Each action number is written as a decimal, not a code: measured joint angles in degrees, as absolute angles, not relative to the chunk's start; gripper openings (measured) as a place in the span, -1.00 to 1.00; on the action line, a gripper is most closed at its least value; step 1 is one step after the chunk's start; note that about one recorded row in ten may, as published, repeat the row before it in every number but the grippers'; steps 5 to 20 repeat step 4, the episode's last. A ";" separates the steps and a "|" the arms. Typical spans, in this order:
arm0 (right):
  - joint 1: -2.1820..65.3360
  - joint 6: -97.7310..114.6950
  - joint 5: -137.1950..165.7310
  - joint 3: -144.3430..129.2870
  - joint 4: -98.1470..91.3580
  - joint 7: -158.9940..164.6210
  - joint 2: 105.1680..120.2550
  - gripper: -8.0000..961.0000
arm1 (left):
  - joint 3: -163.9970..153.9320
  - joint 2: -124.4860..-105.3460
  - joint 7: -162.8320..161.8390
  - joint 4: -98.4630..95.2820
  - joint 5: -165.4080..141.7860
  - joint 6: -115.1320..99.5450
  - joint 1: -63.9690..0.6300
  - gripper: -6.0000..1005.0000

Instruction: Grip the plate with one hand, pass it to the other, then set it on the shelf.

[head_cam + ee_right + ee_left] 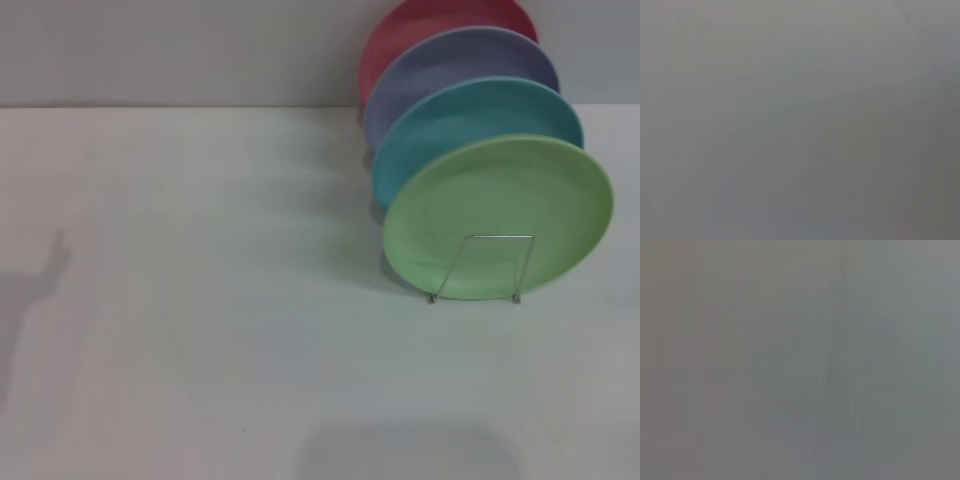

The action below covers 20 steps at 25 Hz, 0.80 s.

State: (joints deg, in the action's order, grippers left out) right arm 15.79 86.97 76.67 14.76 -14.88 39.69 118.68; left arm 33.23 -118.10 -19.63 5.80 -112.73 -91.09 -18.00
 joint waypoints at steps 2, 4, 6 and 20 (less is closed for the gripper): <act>16.97 84.78 76.80 14.50 -14.08 37.69 118.73 0.23 | 33.08 -118.25 -19.59 5.88 -113.52 -90.25 -18.43 0.66; 17.38 84.33 76.84 14.48 -13.76 37.07 118.74 0.23 | 33.07 -118.25 -19.62 5.97 -114.06 -90.26 -18.46 0.66; 17.38 84.33 76.84 14.48 -13.76 37.07 118.74 0.23 | 33.07 -118.25 -19.62 5.97 -114.06 -90.26 -18.46 0.66; 17.38 84.33 76.84 14.48 -13.76 37.07 118.74 0.23 | 33.07 -118.25 -19.62 5.97 -114.06 -90.26 -18.46 0.66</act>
